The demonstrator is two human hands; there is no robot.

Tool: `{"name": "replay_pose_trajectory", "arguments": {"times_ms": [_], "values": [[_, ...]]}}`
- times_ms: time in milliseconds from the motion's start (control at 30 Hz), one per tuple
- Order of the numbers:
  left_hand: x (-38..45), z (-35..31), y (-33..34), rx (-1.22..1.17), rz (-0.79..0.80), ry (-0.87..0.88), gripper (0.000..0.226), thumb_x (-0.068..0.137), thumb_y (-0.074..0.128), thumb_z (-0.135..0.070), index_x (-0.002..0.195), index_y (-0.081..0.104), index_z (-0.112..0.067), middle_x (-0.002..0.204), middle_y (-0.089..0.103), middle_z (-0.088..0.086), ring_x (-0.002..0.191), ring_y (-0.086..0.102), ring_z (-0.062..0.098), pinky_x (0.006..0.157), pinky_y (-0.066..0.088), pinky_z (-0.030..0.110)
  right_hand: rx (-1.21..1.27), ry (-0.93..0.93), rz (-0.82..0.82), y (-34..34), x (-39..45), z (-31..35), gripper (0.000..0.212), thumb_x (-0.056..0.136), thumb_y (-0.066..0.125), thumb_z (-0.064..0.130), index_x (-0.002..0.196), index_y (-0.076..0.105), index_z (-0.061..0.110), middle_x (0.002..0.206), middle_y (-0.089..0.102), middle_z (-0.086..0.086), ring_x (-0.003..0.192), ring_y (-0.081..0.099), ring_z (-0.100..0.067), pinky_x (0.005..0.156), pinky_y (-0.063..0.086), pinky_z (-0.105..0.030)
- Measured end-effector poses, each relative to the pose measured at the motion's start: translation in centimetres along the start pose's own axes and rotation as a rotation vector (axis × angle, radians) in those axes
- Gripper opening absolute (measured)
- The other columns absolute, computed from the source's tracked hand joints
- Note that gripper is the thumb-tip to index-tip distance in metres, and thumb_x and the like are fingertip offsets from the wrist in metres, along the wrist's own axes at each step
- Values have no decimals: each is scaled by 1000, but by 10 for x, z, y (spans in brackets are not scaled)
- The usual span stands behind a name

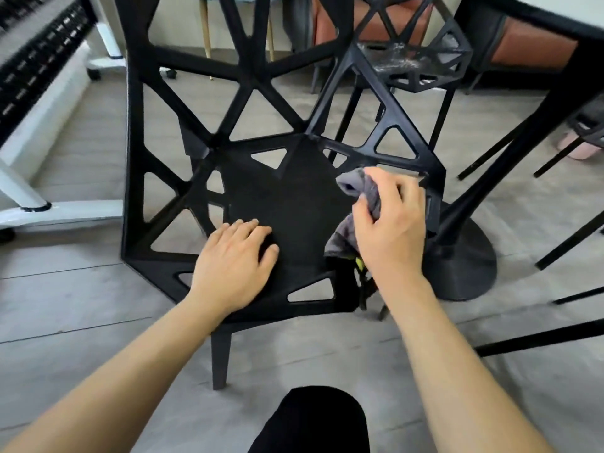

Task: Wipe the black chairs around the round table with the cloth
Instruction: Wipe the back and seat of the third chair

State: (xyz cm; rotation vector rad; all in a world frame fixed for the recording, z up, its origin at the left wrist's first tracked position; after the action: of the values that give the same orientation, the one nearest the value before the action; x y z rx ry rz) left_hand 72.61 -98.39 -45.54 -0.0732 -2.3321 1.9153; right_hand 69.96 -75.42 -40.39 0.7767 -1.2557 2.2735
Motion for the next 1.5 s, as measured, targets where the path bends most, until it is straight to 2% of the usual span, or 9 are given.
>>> {"name": "replay_pose_trajectory", "arguments": {"times_ms": [167,367,533,667,800,900,1033,1333,1500], "values": [[-5,-4,9,31,-77,-46,55,100,25,-49,142,54,-28,151,50,-3,142,43,20,120,30,38,-235,-61,731,96,49,-53,51,101,42,50,147,47,30,151,46,-2,139,41,-24,114,33,-44],[1,-7,9,11,-17,-86,56,100,22,-51,148,46,-32,158,39,-9,149,29,13,124,19,34,-51,-154,773,166,80,-41,46,102,46,38,147,50,28,155,41,-5,139,40,-29,115,29,-45],[4,-6,4,-3,53,-112,50,102,33,-44,148,48,-30,157,40,-8,149,29,12,124,17,32,152,-264,923,147,49,4,59,89,39,47,140,55,22,147,51,-4,136,45,-24,112,30,-40],[7,-7,0,-25,95,-123,48,102,36,-36,147,50,-26,157,42,-5,149,31,15,124,19,35,283,-86,1166,107,59,-8,75,90,57,51,155,31,26,161,31,4,149,24,-17,122,21,-37],[8,-8,0,-1,117,-129,49,101,35,-33,147,49,-24,157,41,-1,149,31,19,123,22,39,10,-158,1432,77,57,-14,112,80,66,70,160,-3,36,168,-3,9,154,-4,-12,122,0,-30],[7,-12,-3,-9,165,-134,51,102,31,-34,150,45,-23,159,38,1,150,29,23,124,20,41,-71,-153,1333,62,45,-4,104,81,67,66,160,8,34,166,17,3,150,18,-22,119,21,-39],[-6,-16,-30,33,247,-164,59,95,29,-33,148,47,-15,154,45,7,143,39,30,119,30,44,-144,-125,1124,43,28,16,72,86,70,43,149,37,28,138,52,-1,122,47,-27,100,41,-41],[-23,-47,-148,23,255,-139,53,93,36,-34,143,49,-22,147,50,7,132,48,30,109,39,46,-34,86,1000,-18,69,45,64,84,76,30,141,49,22,124,59,-5,112,52,-28,95,47,-42],[-32,-74,-259,-44,240,-185,52,86,60,-29,138,54,-26,147,50,3,135,44,28,110,36,46,95,228,910,-100,121,83,67,80,80,27,139,51,22,125,60,-4,114,52,-28,98,46,-42]]}}
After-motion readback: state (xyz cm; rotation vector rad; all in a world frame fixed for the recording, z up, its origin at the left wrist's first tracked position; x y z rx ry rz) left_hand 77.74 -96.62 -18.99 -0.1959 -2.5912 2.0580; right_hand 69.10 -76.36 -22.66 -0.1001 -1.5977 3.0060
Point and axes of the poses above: each hand's wrist, its own x-axis towards the middle knuckle, its own y-axis out of the palm, z = x × y, the point moved 3 cm from there along x, towards the middle knuckle
